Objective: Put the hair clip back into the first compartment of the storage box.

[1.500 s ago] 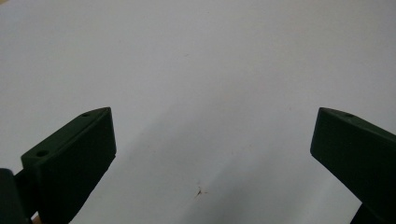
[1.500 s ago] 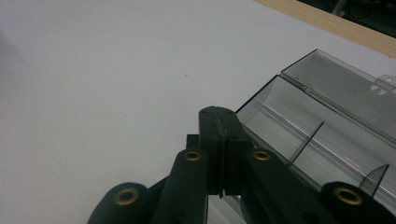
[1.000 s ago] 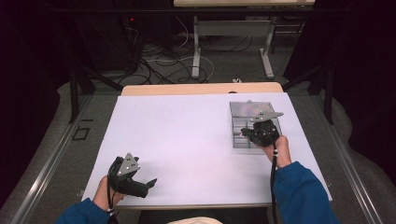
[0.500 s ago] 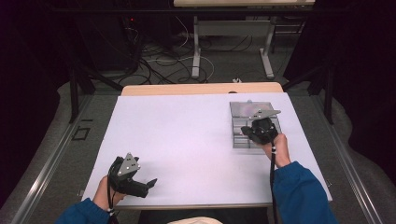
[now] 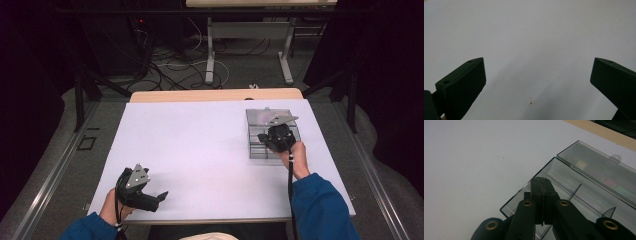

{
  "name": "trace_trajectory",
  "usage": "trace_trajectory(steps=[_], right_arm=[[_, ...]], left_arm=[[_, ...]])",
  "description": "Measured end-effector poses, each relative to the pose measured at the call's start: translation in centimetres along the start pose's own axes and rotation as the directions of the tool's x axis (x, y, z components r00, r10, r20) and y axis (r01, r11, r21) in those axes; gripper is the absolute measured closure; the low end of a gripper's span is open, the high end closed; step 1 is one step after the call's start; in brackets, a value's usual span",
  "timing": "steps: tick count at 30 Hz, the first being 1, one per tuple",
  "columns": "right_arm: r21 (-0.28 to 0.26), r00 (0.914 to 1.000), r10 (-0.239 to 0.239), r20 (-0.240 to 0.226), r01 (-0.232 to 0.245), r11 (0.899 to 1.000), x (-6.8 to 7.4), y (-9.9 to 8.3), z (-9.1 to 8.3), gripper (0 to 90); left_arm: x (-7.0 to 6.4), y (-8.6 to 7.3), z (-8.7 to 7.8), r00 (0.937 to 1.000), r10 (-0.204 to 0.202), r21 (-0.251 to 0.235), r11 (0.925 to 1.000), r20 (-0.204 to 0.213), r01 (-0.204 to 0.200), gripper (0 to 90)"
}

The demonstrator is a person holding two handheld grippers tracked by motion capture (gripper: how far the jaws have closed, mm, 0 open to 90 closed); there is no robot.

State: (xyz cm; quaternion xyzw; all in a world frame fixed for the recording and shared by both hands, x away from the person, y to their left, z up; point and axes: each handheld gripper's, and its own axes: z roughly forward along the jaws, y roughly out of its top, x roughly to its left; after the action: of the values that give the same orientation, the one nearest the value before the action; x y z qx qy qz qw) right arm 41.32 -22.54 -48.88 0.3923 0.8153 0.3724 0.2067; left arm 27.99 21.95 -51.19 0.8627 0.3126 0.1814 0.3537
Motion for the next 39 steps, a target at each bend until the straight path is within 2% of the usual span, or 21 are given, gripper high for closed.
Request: trace_trajectory(steps=[19, 39], right_arm=[[0.008, 0.9997, 0.019, 0.016, -0.019, 1.000, -0.5, 0.3, 1.4, 90.0], [0.045, 0.9991, 0.034, 0.026, -0.035, 0.998, -1.2, 0.3, 2.8, 90.0]], left_arm=[[0.0, 0.0, 0.0, 1.0000, -0.001, 0.000, 1.0000, 0.002, 0.001, 0.3], [0.1, 0.0, 0.1, 1.0000, 0.006, 0.001, 1.0000, -0.002, -0.006, 0.3]])
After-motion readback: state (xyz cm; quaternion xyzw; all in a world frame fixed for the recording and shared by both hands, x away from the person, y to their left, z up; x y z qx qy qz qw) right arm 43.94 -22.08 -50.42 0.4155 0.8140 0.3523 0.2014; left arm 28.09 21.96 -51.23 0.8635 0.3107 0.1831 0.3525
